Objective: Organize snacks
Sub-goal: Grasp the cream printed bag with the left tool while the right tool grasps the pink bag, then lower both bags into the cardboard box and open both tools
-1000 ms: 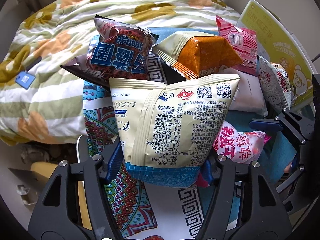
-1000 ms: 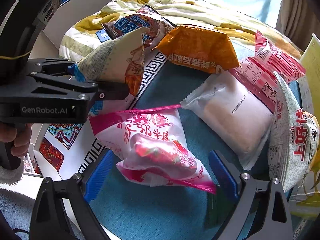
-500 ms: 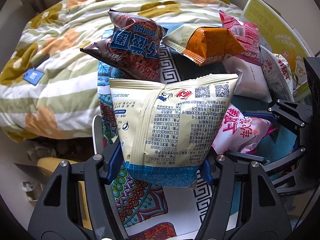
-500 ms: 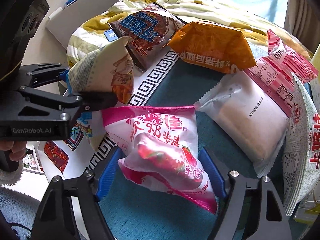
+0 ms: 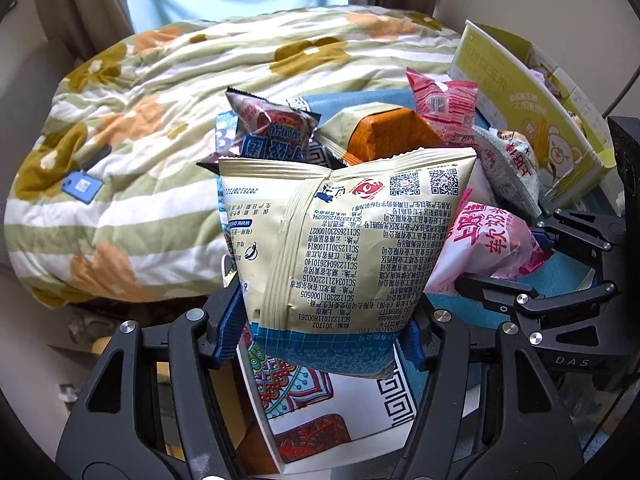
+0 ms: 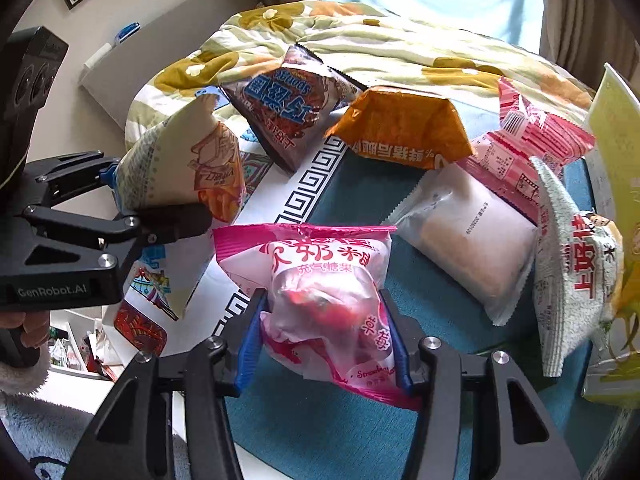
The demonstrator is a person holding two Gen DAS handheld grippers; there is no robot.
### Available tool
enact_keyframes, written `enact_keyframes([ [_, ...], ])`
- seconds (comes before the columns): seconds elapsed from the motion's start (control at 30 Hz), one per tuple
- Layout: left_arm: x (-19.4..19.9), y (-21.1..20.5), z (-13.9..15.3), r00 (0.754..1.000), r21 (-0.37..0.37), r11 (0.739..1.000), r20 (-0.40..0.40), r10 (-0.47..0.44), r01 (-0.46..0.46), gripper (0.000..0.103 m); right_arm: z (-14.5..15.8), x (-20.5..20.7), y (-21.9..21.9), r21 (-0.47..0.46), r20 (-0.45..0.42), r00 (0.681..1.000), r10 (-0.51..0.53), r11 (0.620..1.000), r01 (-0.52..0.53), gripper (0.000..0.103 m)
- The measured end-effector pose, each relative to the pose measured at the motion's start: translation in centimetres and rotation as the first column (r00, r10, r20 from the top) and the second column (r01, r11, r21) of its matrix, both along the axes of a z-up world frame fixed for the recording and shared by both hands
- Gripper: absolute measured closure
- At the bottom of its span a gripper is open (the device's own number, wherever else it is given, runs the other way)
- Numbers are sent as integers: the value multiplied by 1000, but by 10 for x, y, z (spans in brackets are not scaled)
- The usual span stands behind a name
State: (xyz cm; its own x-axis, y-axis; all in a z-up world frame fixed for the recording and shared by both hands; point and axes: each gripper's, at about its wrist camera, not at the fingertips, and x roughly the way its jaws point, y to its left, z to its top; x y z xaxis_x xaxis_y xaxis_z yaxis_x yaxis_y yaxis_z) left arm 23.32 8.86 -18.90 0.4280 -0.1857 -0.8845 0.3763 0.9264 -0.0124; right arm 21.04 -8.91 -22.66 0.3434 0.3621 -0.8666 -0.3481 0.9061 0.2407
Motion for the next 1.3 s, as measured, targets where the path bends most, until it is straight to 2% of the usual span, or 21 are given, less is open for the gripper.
enact_keyframes([
  [0.13,2,-11,31,998,-11,999,49,-38,39,43,30,-6,-10,25,29,996,-86,996,85,54],
  [0.3,13,-40,71,987,-42,994,123,-98,104,43,76,-14,-37,46,92,974,-207,978,204,54],
  [0.47,19,-83,102,978,-98,984,161,-129,146,43,120,-22,-78,49,173,937,-305,952,301,54],
  [0.7,21,-167,127,974,-174,971,182,-132,164,43,162,-27,-166,59,244,876,-416,908,415,54],
  [0.8,22,-213,129,976,-209,962,162,-145,177,43,172,-23,-209,62,253,862,-440,896,439,54],
  [0.97,21,-289,118,975,-189,963,146,-165,191,43,178,-22,-274,62,268,848,-457,887,459,54],
  [1.13,23,-343,91,988,-173,974,79,-131,143,43,173,-12,-321,65,254,860,-443,895,442,54],
  [1.27,22,-365,69,997,-162,984,28,-72,76,43,167,-4,-351,60,243,875,-418,907,417,54],
  [1.3,19,-369,66,998,-166,984,26,-61,65,39,166,-2,-358,61,238,878,-415,909,413,54],
])
